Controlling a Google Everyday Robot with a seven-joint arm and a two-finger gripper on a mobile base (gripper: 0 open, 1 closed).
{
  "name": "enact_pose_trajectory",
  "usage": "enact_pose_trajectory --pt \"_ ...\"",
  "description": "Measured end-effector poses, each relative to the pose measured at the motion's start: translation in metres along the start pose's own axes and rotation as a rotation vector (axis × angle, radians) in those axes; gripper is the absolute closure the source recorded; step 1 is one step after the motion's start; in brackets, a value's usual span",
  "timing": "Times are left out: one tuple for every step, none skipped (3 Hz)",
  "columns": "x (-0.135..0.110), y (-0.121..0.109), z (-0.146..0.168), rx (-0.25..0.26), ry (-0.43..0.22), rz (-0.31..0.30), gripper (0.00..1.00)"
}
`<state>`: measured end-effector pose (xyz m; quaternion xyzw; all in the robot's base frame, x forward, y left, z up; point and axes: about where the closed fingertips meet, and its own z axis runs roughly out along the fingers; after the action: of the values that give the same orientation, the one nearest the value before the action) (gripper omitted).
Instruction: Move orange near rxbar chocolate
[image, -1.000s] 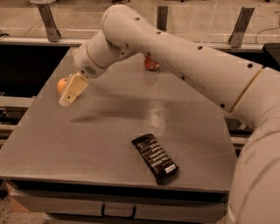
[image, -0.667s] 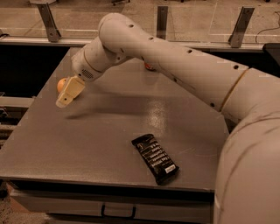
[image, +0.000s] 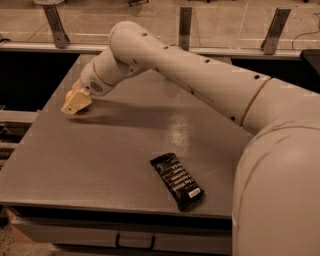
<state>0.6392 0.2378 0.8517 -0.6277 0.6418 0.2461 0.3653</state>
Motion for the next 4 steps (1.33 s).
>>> enact_pose_trajectory --pt "-0.001 0.001 -0.001 -0.005 -0.005 0.022 0.64" --pt "-0.008 -0.002 -0.012 0.006 -0.029 0.022 0.88" --pt "-0.027 -0.013 -0.044 0.024 -0.056 -0.036 1.00" --pt "-0.053 -0.029 -0.105 0.074 -0.054 -0.113 1.00"
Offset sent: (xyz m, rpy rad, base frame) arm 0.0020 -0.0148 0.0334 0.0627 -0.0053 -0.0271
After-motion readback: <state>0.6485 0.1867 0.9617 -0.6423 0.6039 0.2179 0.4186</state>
